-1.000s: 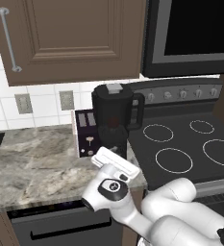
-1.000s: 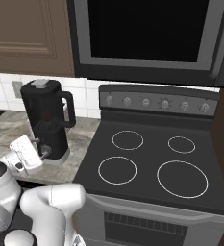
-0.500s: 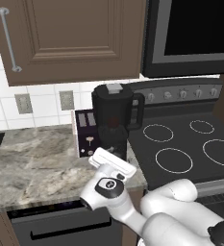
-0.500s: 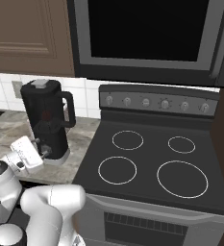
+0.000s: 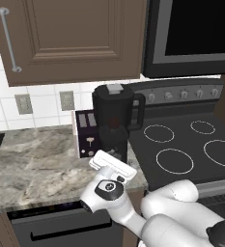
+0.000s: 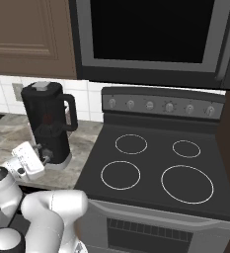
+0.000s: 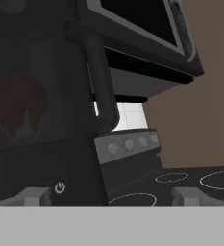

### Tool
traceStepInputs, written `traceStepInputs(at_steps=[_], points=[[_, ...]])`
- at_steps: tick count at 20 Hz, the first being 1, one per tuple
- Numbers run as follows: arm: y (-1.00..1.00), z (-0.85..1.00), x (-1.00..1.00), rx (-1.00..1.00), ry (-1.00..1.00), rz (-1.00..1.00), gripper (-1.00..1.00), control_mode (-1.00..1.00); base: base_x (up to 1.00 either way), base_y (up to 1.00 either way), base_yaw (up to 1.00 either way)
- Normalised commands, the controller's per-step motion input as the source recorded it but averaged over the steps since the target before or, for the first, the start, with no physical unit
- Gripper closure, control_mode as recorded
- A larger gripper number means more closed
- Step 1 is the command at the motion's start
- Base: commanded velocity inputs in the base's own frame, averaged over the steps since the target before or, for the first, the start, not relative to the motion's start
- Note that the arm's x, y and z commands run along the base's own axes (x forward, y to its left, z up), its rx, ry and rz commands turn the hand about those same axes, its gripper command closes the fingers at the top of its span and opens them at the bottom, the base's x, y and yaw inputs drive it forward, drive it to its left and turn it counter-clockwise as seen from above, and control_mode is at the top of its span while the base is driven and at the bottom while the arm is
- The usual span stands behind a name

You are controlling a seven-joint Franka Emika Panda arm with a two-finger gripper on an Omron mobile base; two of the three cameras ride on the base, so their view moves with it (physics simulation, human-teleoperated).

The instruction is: Open the blender lid, put the apple in the blender, close the lid, and start the blender.

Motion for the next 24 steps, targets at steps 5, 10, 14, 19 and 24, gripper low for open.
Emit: traceStepInputs(at_steps=[5, 10, 14, 19, 24], points=[[-0.07, 0.0, 0.0, 0.0, -0.01, 0.0, -1.0, -1.0, 0.0, 0.0, 0.0], [-0.16, 0.0, 0.0, 0.0, -0.02, 0.0, -1.0, -1.0, 0.0, 0.0, 0.0], [-0.1, 0.0, 0.0, 0.0, 0.0, 0.0, -1.0, -1.0, 0.0, 0.0, 0.0], [-0.03, 0.0, 0.06, 0.0, 0.0, 0.0, -1.0, -1.0, 0.0, 0.0, 0.0], [0.0, -0.04, 0.13, 0.0, 0.0, 0.0, -1.0, -1.0, 0.0, 0.0, 0.0]])
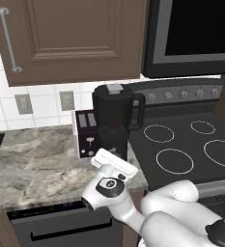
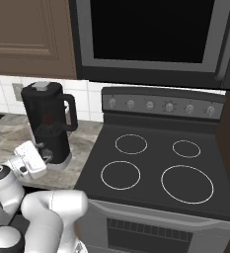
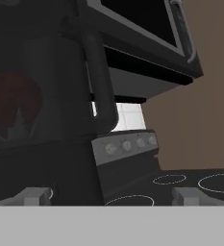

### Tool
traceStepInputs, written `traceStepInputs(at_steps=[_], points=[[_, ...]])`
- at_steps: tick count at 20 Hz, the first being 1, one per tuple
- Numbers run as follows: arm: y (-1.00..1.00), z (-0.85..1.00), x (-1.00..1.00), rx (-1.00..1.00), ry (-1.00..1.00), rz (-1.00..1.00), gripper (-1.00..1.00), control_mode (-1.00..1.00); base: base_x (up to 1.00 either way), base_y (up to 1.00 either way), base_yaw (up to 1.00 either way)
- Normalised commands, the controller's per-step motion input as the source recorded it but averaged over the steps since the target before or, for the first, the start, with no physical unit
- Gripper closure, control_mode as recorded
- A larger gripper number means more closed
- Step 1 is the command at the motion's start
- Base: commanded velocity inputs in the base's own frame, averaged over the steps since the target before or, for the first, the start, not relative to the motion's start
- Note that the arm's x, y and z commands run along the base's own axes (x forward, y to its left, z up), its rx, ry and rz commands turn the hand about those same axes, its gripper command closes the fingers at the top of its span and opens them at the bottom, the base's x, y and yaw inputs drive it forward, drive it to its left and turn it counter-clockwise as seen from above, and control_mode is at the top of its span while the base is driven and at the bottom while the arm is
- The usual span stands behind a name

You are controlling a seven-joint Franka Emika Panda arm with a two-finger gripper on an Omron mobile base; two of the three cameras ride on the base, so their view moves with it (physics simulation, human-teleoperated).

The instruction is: Open the blender lid, put the apple in the blender, close the lid, and start the blender.

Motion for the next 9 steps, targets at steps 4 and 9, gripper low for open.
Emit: traceStepInputs(at_steps=[4, 9], points=[[-0.02, -0.07, 0.13, 0.0, 0.0, 0.0, -1.0, -1.0, 0.0, 0.0, 0.0], [-0.06, -0.15, 0.17, 0.0, 0.0, 0.0, -1.0, -1.0, 0.0, 0.0, 0.0]])
